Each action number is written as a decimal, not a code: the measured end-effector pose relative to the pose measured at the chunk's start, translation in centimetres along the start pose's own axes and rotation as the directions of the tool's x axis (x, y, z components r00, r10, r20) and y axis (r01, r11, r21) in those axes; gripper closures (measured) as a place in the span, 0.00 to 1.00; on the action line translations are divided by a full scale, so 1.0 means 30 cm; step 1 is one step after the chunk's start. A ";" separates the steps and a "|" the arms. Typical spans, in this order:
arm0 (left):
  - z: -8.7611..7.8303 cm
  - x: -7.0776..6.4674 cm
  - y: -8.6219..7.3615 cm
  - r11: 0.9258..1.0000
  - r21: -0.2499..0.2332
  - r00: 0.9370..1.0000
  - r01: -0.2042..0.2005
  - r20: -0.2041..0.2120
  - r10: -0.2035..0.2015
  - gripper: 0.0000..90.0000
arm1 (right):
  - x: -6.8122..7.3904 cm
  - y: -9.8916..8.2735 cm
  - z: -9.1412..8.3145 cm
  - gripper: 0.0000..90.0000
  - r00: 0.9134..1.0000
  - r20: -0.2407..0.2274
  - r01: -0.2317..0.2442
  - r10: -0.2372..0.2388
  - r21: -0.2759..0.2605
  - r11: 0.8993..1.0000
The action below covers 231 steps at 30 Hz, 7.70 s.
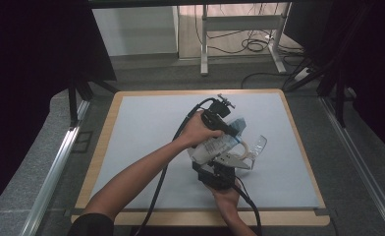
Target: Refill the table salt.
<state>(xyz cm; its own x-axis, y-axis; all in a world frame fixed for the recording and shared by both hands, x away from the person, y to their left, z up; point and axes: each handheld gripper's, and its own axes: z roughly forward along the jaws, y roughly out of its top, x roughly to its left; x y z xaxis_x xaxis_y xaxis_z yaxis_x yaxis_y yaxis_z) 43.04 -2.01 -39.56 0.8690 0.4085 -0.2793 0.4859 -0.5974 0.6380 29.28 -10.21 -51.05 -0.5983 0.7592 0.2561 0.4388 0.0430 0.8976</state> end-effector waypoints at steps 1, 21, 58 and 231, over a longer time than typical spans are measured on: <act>0.001 0.001 0.000 1.000 0.002 1.000 0.000 0.000 0.000 1.00 | 0.001 0.000 0.001 0.55 1.000 -0.001 -0.005 0.005 0.000 1.000; 0.019 -0.022 0.042 0.997 0.069 0.999 -0.027 -0.017 0.028 1.00 | 0.024 0.019 0.017 0.56 0.998 0.051 -0.022 0.024 -0.048 0.999; 0.016 -0.035 0.073 0.988 0.137 0.997 -0.069 -0.030 0.074 1.00 | 0.036 0.039 0.030 0.57 0.995 0.053 -0.076 0.081 -0.094 0.993; 0.048 0.005 0.055 0.978 0.179 0.994 -0.107 0.012 0.107 1.00 | 0.028 0.036 -0.039 0.61 0.998 -0.047 -0.038 0.032 -0.117 0.992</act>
<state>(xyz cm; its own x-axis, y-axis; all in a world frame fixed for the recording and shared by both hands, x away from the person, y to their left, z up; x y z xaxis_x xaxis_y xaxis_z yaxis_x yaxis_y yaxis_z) 44.11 -3.93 -39.60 0.9170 0.3339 -0.2184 0.3988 -0.7516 0.5254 28.47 -10.29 -49.46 -0.6144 0.7291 0.3014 0.3796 -0.0618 0.9231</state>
